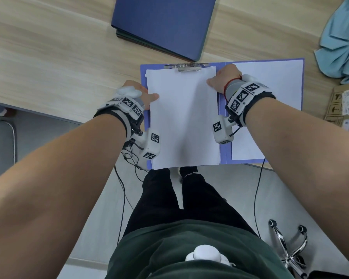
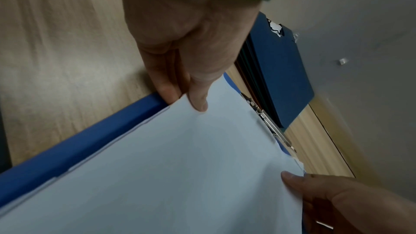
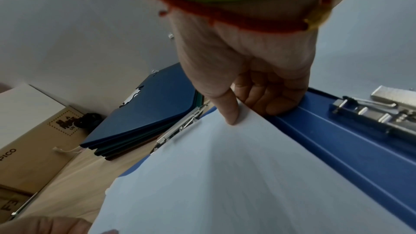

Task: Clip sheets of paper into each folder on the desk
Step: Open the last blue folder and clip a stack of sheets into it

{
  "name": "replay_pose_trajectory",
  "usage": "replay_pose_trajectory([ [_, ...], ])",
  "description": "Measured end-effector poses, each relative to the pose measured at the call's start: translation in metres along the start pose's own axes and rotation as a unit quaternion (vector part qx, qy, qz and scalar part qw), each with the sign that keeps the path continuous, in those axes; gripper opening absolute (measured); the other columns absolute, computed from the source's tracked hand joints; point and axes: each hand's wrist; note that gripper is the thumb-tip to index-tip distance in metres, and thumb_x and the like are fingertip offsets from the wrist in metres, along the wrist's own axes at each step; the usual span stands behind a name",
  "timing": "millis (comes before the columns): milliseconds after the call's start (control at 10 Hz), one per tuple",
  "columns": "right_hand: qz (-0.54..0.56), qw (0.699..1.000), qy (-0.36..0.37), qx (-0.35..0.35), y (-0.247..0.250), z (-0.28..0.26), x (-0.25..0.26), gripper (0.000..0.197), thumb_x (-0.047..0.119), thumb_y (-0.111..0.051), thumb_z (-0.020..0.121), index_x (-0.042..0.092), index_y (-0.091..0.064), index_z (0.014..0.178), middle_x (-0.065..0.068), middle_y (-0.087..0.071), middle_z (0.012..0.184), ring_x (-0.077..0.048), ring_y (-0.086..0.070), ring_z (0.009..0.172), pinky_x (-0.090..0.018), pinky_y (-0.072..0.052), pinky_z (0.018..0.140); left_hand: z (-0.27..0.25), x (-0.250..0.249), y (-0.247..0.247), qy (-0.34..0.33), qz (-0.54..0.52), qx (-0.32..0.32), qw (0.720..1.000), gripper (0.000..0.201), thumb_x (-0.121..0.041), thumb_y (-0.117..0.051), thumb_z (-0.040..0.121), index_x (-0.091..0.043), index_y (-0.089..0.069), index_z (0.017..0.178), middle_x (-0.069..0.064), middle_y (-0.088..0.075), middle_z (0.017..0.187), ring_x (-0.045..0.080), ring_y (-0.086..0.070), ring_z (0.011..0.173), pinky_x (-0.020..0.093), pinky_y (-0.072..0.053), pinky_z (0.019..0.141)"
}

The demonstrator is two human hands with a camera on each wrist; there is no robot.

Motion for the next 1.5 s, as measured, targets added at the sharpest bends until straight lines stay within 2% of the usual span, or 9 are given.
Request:
replay_pose_trajectory([
  [200,-0.021,1.000,-0.011,-0.010,-0.007,0.005,-0.001,0.027,0.027,-0.067,0.082,0.022,-0.051,0.103,-0.001,-0.054,0.105,-0.021,-0.053,0.084,-0.022,-0.035,0.051,-0.008,-0.012,0.012,-0.005,0.160,-0.022,0.987,0.066,-0.057,-0.071,0.080,-0.010,-0.054,0.123,0.008,-0.062,0.117,0.031,-0.062,0.106,0.040,-0.050,0.087],
  [400,-0.144,0.989,-0.015,-0.040,-0.014,0.013,0.008,0.029,0.022,-0.056,0.083,0.017,-0.043,0.109,-0.005,-0.052,0.093,-0.027,-0.051,0.076,-0.024,-0.034,0.053,-0.006,-0.022,0.000,-0.133,0.116,0.016,0.984,0.027,-0.009,-0.055,0.091,-0.019,-0.054,0.116,0.003,-0.057,0.097,0.023,-0.052,0.079,0.027,-0.041,0.058],
  [600,-0.118,0.992,-0.018,-0.045,-0.011,0.009,0.009,0.047,0.022,-0.055,0.085,0.012,-0.042,0.129,-0.004,-0.055,0.108,-0.026,-0.057,0.086,-0.031,-0.048,0.072,-0.009,-0.025,-0.009,-0.155,0.171,0.033,0.972,0.045,-0.037,-0.070,0.086,-0.025,-0.044,0.121,0.003,-0.050,0.103,0.028,-0.056,0.080,0.040,-0.050,0.073],
  [700,-0.053,0.997,0.006,-0.053,-0.012,0.011,0.009,0.041,0.020,-0.054,0.079,0.023,-0.050,0.119,0.003,-0.057,0.118,-0.023,-0.060,0.096,-0.030,-0.053,0.084,-0.007,-0.027,-0.016,-0.144,0.190,0.016,0.971,0.045,-0.034,-0.070,0.086,-0.025,-0.041,0.120,0.005,-0.047,0.107,0.027,-0.053,0.080,0.037,-0.041,0.067],
  [900,0.077,0.991,0.090,-0.057,-0.007,0.009,0.022,0.027,0.013,-0.056,0.081,0.026,-0.066,0.102,0.006,-0.063,0.095,-0.015,-0.060,0.087,-0.021,-0.046,0.069,-0.004,-0.028,-0.016,-0.136,0.194,0.022,0.971,0.046,-0.034,-0.071,0.085,-0.026,-0.040,0.118,0.003,-0.046,0.105,0.028,-0.053,0.083,0.038,-0.043,0.071],
  [1000,0.124,0.980,0.152,-0.024,-0.010,0.003,0.035,0.017,0.015,-0.064,0.075,0.031,-0.066,0.079,0.013,-0.066,0.077,-0.010,-0.063,0.077,-0.024,-0.052,0.076,-0.004,-0.028,-0.017,-0.137,0.179,0.020,0.974,0.047,-0.032,-0.072,0.084,-0.024,-0.040,0.119,0.005,-0.047,0.107,0.027,-0.052,0.083,0.037,-0.041,0.071],
  [1100,0.132,0.969,0.204,0.036,-0.020,0.000,0.050,0.016,0.016,-0.066,0.074,0.030,-0.070,0.082,0.010,-0.072,0.082,-0.009,-0.068,0.083,-0.029,-0.056,0.091,-0.007,-0.028,-0.016,-0.131,0.156,0.016,0.979,0.054,-0.029,-0.073,0.085,-0.023,-0.038,0.125,0.005,-0.048,0.105,0.027,-0.053,0.082,0.037,-0.040,0.070],
  [1300,-0.038,0.961,0.268,0.059,-0.030,-0.009,0.068,0.030,0.022,-0.055,0.093,0.021,-0.072,0.118,0.001,-0.063,0.084,-0.016,-0.057,0.078,-0.026,-0.050,0.077,-0.013,-0.030,-0.015,-0.113,0.090,0.009,0.989,0.086,-0.024,-0.076,0.083,-0.025,-0.018,0.147,0.007,-0.052,0.123,0.032,-0.061,0.092,0.035,-0.041,0.073],
  [1500,-0.320,0.886,0.325,0.080,-0.029,-0.018,0.070,0.045,0.008,-0.037,0.095,0.024,-0.042,0.137,-0.014,-0.048,0.106,-0.037,-0.059,0.096,-0.035,-0.045,0.067,-0.014,-0.031,-0.016,-0.116,0.085,0.012,0.990,0.104,-0.024,-0.075,0.084,-0.028,-0.001,0.156,0.007,-0.048,0.141,0.034,-0.059,0.112,0.036,-0.043,0.078],
])
Point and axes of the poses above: each hand's wrist, its own z-axis towards the middle knuckle, its own y-axis out of the back of the hand, x = y × z
